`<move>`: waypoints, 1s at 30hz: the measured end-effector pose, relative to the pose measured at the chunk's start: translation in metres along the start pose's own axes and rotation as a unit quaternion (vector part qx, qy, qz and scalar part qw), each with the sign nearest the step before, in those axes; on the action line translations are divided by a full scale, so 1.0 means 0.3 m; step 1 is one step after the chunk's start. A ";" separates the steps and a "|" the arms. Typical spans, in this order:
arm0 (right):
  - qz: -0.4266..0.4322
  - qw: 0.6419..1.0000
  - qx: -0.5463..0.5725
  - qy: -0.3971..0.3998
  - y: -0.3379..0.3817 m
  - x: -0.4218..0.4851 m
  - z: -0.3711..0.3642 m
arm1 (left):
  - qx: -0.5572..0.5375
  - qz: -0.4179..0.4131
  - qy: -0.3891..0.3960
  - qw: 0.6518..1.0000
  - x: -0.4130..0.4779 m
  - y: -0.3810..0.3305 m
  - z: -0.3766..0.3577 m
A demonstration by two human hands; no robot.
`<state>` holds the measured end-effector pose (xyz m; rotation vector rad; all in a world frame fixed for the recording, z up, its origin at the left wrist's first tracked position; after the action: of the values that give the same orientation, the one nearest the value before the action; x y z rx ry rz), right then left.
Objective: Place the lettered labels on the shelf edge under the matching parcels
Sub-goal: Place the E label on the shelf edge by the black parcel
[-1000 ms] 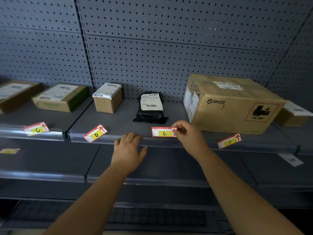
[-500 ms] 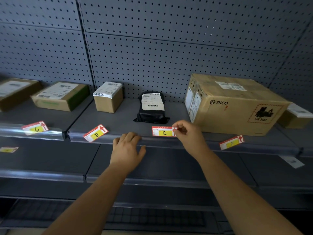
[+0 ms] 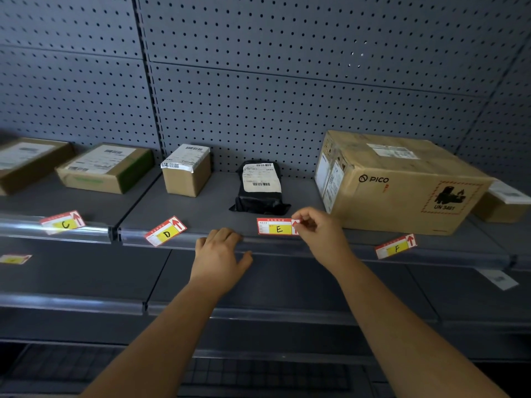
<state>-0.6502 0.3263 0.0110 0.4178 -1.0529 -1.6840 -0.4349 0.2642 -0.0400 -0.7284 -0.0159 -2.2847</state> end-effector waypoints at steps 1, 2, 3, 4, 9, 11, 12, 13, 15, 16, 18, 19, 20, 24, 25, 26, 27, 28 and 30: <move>0.003 1.000 -0.002 0.001 0.000 0.001 0.000 | -0.002 0.001 0.004 1.000 0.000 0.000 0.002; 0.004 1.000 -0.003 0.003 0.001 0.001 0.000 | -0.004 0.002 0.007 1.000 0.002 0.000 0.004; 0.004 1.000 -0.005 0.004 0.002 0.001 0.000 | -0.006 0.002 0.008 1.000 0.003 0.000 0.006; 0.003 1.000 -0.007 0.007 0.003 0.002 0.000 | -0.007 0.002 0.007 1.000 0.004 0.000 0.007; 0.005 0.999 -0.038 0.021 0.024 0.009 -0.002 | -0.006 0.007 0.012 1.000 0.002 -0.004 0.002; 0.013 0.998 -0.056 0.023 0.035 0.015 -0.005 | 0.003 0.005 0.020 1.000 0.000 -0.001 -0.002; 0.017 0.998 -0.063 0.025 0.040 0.018 -0.008 | 0.006 0.004 0.023 1.000 -0.001 0.001 -0.004; 0.020 0.997 -0.070 0.026 0.044 0.021 -0.011 | 0.008 0.003 0.024 1.000 -0.004 0.002 -0.005; 0.026 0.995 -0.091 0.034 0.048 0.027 -0.018 | 0.012 0.000 0.017 1.000 -0.008 0.003 -0.005; 0.028 0.993 -0.104 0.038 0.049 0.030 -0.021 | 0.014 -0.001 0.011 1.000 -0.010 0.002 -0.004; 0.036 0.991 -0.124 0.045 0.052 0.036 -0.027 | 0.021 -0.001 0.009 1.000 -0.013 0.002 -0.002; 0.040 0.989 -0.133 0.046 0.054 0.039 -0.031 | 0.024 0.001 0.011 1.000 -0.014 0.001 -0.002; 0.046 0.988 -0.142 0.047 0.056 0.042 -0.035 | 0.025 0.004 0.013 1.000 -0.014 0.000 -0.002; 0.077 0.979 -0.181 0.055 0.068 0.056 -0.057 | 0.012 0.018 0.010 1.000 -0.015 -0.005 -0.006; 0.083 0.977 -0.187 0.058 0.071 0.060 -0.063 | 0.010 0.020 0.008 1.000 -0.016 -0.005 -0.009; 0.088 0.976 -0.191 0.062 0.075 0.064 -0.069 | 0.009 0.020 0.004 1.000 -0.017 -0.005 -0.012; 0.095 0.974 -0.194 0.064 0.079 0.068 -0.074 | 0.008 0.021 0.001 1.000 -0.018 -0.004 -0.014; 0.100 0.973 -0.199 0.065 0.081 0.071 -0.079 | 0.008 0.020 -0.003 1.000 -0.020 -0.004 -0.015; 0.108 0.968 -0.216 0.067 0.085 0.075 -0.087 | 0.005 0.020 -0.009 1.000 -0.022 -0.004 -0.016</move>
<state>-0.6252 0.2933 0.0222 0.1245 -0.5840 -1.6065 -0.4342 0.2682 -0.0471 -0.7386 -0.0227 -2.2390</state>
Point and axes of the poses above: each hand's wrist, its own x-axis towards the middle knuckle, its own z-axis out of the back of the hand, y = z × x, the point moved 1 cm from there along x, towards the middle knuckle, and after that the axes turned 14 degrees about -z, right-handed, at the moved point
